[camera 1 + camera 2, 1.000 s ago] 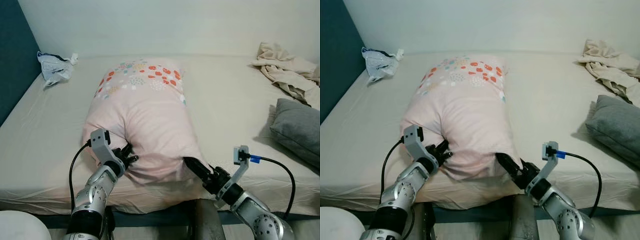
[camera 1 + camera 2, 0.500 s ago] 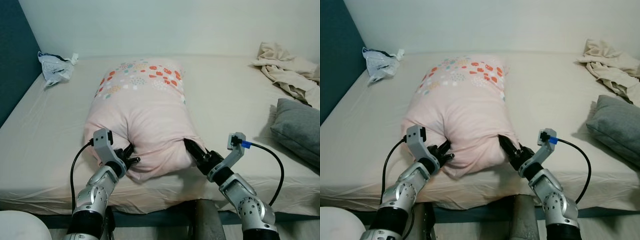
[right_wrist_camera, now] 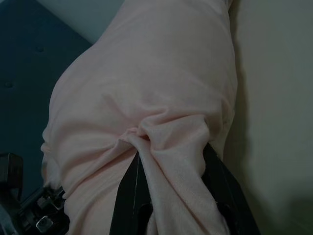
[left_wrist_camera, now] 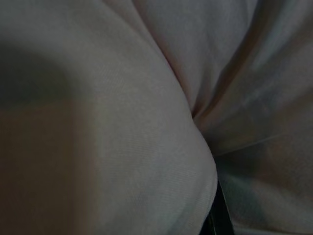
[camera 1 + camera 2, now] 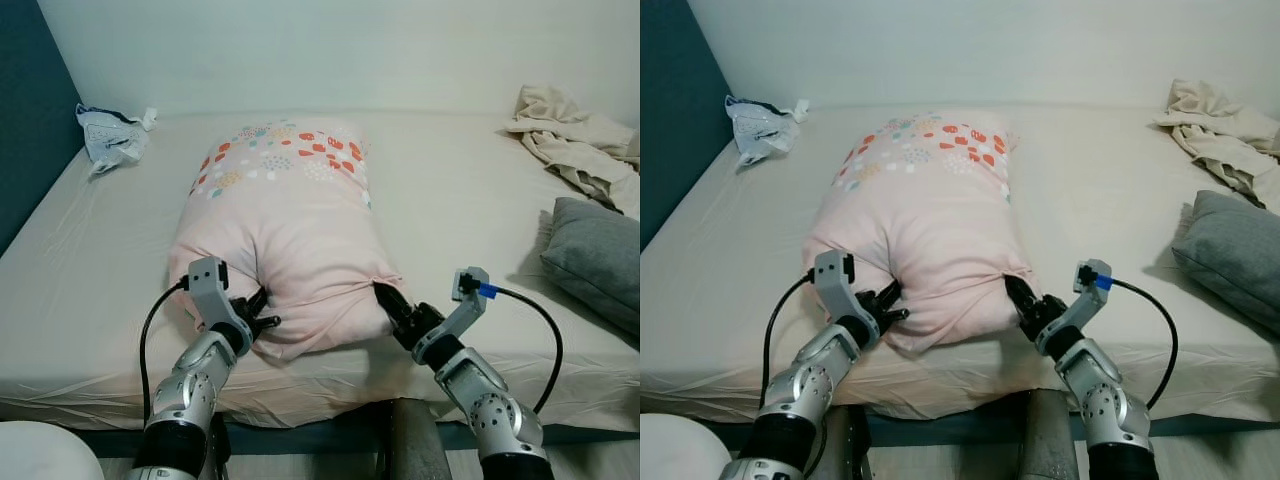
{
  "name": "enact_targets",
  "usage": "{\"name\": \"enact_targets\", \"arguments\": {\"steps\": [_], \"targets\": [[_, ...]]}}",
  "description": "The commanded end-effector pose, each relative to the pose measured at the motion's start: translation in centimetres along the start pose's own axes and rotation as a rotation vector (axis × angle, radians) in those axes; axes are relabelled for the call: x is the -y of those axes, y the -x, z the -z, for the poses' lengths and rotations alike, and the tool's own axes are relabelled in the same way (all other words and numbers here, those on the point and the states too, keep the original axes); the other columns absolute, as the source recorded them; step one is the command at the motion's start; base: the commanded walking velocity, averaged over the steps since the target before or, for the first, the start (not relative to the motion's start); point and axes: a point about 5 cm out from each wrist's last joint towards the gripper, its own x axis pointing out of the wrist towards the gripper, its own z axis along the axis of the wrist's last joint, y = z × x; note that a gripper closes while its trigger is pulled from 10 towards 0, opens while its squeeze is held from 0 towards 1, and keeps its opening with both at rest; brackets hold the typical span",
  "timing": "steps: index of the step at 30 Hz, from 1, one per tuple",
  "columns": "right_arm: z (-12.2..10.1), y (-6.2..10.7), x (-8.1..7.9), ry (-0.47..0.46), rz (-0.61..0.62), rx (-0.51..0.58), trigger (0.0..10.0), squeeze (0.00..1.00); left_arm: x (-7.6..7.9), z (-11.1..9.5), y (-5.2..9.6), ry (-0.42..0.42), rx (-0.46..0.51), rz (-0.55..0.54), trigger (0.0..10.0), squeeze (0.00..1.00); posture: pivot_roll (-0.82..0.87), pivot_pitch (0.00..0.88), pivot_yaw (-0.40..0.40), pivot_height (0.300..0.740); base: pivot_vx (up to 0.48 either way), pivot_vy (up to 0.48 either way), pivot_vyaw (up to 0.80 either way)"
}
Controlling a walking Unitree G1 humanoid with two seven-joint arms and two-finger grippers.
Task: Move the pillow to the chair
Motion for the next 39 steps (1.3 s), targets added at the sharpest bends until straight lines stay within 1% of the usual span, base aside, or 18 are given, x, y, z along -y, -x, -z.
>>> {"name": "enact_targets", "arguments": {"steps": [1,2,3,10,16,19,21,23,24,25,27,28,29,33,36,37,38,39], "targets": [[-0.4,0.0,0.3,0.006,0.022,0.026,0.0,0.0,-0.6,0.3,0.4,-0.027,-0.018,-0.027,0.0,0.0,0.03,0.122,-0.033,0.513,0.0,0.0,0.0],[-0.3,-0.1,0.3,0.006,0.021,0.026,0.0,0.0,-0.9,0.3,0.4,-0.038,-0.019,-0.052,3.7,0.98,0.03,0.121,-0.033,0.513,0.0,0.0,0.0],[-0.3,-0.2,0.4,0.007,0.021,0.026,0.0,0.0,-0.9,0.2,0.4,-0.036,-0.018,-0.046,10.0,1.0,0.03,0.119,-0.035,0.513,0.0,0.0,0.0],[-0.3,-0.4,0.5,0.01,0.025,0.025,0.0,0.0,-1.0,-0.1,0.5,-0.017,0.004,-0.047,10.0,1.0,0.03,0.119,-0.037,0.513,0.0,0.0,0.0],[-0.3,-0.4,0.6,0.01,0.03,0.025,0.0,0.0,-1.8,-0.2,1.3,-0.008,0.002,-0.05,10.0,1.0,0.04,0.119,-0.037,0.513,0.0,0.0,0.0],[-0.4,-0.4,0.8,0.014,0.039,0.029,0.0,0.0,-2.6,-0.2,2.2,-0.001,0.005,-0.068,10.0,1.0,0.04,0.118,-0.035,0.513,0.0,0.0,0.0],[-0.4,-0.4,0.8,0.014,0.039,0.029,0.0,0.0,-2.6,-0.2,2.2,-0.001,0.005,-0.068,10.0,1.0,0.04,0.118,-0.035,0.513,0.0,0.0,0.0],[-0.5,-0.2,1.2,0.026,0.063,0.034,0.0,0.0,-4.3,-0.3,4.0,-0.012,-0.003,-0.118,10.0,1.0,0.04,0.117,-0.037,0.513,0.0,0.0,0.0],[-0.5,-0.2,1.2,0.026,0.063,0.034,0.0,0.0,-4.3,-0.3,4.0,-0.012,-0.003,-0.118,10.0,1.0,0.04,0.117,-0.037,0.513,0.0,0.0,0.0],[-0.6,-0.1,1.6,0.036,0.086,0.038,0.0,0.0,-5.3,-0.5,5.1,-0.006,-0.009,-0.125,10.0,1.0,0.04,0.117,-0.037,0.513,0.0,0.0,0.0],[-0.6,0.0,1.8,0.039,0.096,0.041,0.0,0.0,-5.6,-0.6,5.6,-0.001,-0.01,-0.118,10.0,1.0,0.04,0.117,-0.037,0.513,0.0,0.0,0.0],[-0.8,0.0,2.1,0.041,0.118,0.05,0.0,0.0,-6.0,-0.6,6.1,-0.003,-0.021,-0.106,10.0,0.0,0.04,0.117,-0.039,0.513,0.0,0.0,0.0],[-0.9,0.1,2.3,0.042,0.133,0.057,0.0,0.0,-6.2,-0.7,6.5,-0.005,-0.029,-0.099,10.0,0.0,0.04,0.117,-0.039,0.513,0.0,0.0,0.0],[-1.8,0.3,3.4,0.047,0.208,0.093,0.0,0.0,-8.2,-0.6,8.4,-0.119,-0.099,-0.147,10.0,0.0,0.04,0.118,-0.042,0.513,0.0,0.0,0.0],[-2.6,0.5,4.1,0.068,0.242,0.105,0.0,0.0,-10.3,-1.3,9.5,-0.194,-0.101,-0.288,10.0,0.0,0.05,0.119,-0.045,0.513,0.0,0.0,0.0],[-2.6,0.5,4.1,0.068,0.242,0.105,0.0,0.0,-10.3,-1.3,9.5,-0.194,-0.101,-0.288,10.0,0.0,0.05,0.119,-0.045,0.513,0.0,0.0,0.0],[-3.1,0.8,4.8,0.083,0.277,0.115,0.0,0.0,-11.7,-2.0,10.2,-0.207,-0.08,-0.407,10.0,0.0,0.05,0.12,-0.044,0.513,0.0,0.0,0.0],[-3.3,0.9,5.1,0.088,0.293,0.121,0.0,0.0,-12.2,-2.3,10.5,-0.211,-0.077,-0.44,10.0,0.0,0.05,0.12,-0.044,0.513,0.0,0.0,0.0]]}}
